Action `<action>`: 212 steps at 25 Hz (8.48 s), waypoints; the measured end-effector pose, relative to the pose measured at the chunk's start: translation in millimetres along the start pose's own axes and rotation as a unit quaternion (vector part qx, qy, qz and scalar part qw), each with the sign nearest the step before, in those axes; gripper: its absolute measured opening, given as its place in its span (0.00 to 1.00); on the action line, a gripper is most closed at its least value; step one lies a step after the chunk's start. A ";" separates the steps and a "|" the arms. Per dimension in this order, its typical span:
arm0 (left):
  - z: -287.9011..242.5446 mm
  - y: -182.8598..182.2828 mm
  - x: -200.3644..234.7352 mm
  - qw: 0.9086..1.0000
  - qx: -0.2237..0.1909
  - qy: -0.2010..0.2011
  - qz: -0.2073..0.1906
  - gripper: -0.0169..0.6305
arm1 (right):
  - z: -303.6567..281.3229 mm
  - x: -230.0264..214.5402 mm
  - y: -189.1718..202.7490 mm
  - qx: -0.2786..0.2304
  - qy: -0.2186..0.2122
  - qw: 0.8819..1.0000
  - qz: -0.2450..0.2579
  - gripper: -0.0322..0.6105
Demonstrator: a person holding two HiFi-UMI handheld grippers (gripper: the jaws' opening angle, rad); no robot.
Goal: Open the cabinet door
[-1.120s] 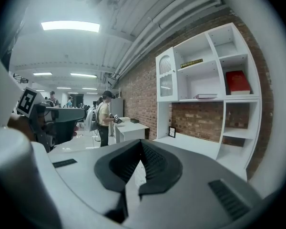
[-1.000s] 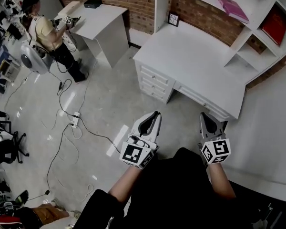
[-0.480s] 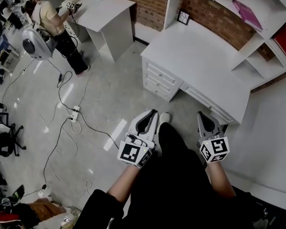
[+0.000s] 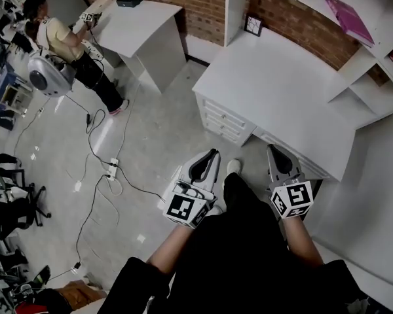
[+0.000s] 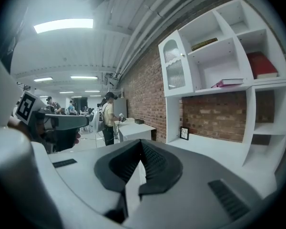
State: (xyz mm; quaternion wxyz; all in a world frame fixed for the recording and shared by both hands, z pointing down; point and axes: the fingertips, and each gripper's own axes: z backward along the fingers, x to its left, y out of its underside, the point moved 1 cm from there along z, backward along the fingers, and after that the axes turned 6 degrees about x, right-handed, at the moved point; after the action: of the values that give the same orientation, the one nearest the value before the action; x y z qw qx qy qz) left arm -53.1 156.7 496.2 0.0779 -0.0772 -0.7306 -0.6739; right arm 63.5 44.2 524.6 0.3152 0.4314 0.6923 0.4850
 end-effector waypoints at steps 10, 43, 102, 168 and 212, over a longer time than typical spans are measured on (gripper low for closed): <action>-143.6 -34.6 20.6 0.994 0.036 0.045 -0.093 0.08 | -78.2 -103.6 -25.0 0.011 0.057 0.995 0.078 0.05; -340.6 -100.3 116.3 0.991 0.004 0.132 -0.017 0.08 | -188.1 -235.0 -82.4 0.001 0.167 0.984 -0.055 0.05; -547.8 -484.0 -25.5 0.933 -0.213 0.221 -0.189 0.25 | -263.9 -346.9 -248.7 -0.102 0.157 0.978 -0.092 0.05; -432.4 -485.2 8.1 0.942 -0.200 0.252 -0.095 0.15 | -267.2 -266.0 -261.0 -0.115 0.092 0.989 -0.034 0.16; -303.5 -505.7 139.5 0.918 -0.163 0.357 -0.057 0.17 | -312.0 -72.8 -275.6 -0.100 0.227 0.967 -0.055 0.15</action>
State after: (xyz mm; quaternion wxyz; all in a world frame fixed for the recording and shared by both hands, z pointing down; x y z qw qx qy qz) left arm -296.4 -185.0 58.9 0.2815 0.1989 -0.5377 -0.7695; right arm -252.3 -189.5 369.0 0.2175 0.2375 0.7163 0.6190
